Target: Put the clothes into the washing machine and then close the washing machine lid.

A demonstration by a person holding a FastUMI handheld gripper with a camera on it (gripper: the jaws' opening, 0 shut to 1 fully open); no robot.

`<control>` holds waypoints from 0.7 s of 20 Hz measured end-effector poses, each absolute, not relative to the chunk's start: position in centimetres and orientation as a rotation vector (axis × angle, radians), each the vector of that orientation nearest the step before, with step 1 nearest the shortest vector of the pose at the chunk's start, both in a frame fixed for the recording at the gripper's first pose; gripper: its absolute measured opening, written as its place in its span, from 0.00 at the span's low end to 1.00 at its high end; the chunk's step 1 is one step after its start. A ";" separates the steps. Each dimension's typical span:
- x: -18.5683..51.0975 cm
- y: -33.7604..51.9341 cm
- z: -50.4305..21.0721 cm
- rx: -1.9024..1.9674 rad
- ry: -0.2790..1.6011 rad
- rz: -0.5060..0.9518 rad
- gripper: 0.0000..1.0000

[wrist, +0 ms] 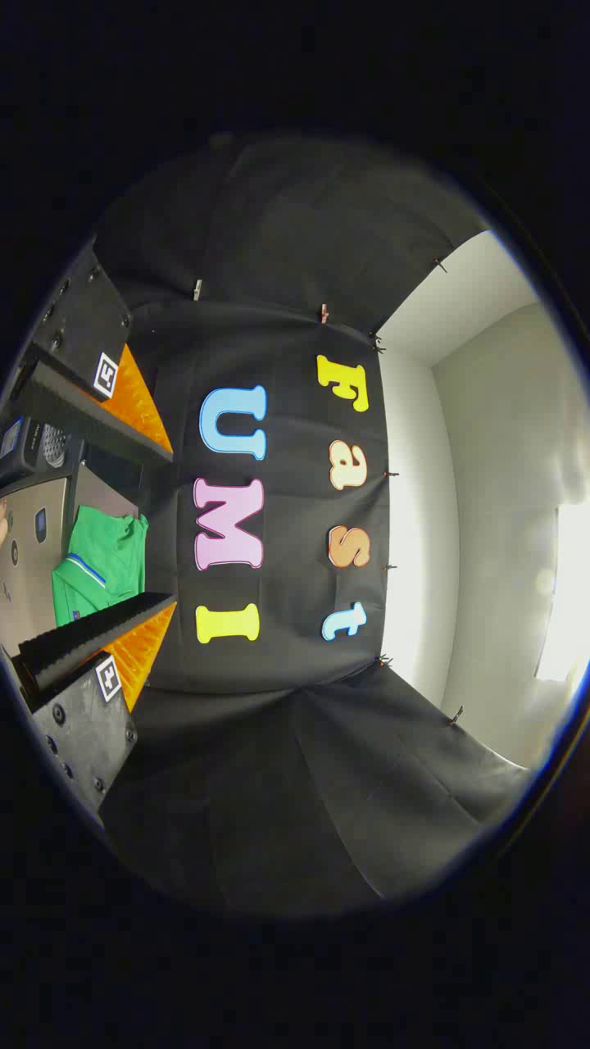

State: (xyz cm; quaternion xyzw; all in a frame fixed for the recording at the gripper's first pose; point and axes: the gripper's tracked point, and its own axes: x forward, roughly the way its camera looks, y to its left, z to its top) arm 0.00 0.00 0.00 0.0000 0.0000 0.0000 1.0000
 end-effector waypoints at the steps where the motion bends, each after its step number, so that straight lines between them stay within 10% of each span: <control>1: 0.0 -0.2 -0.2 -0.001 0.003 -0.004 0.97; 14: 0.2 -0.7 -0.9 -0.020 0.016 -0.018 0.98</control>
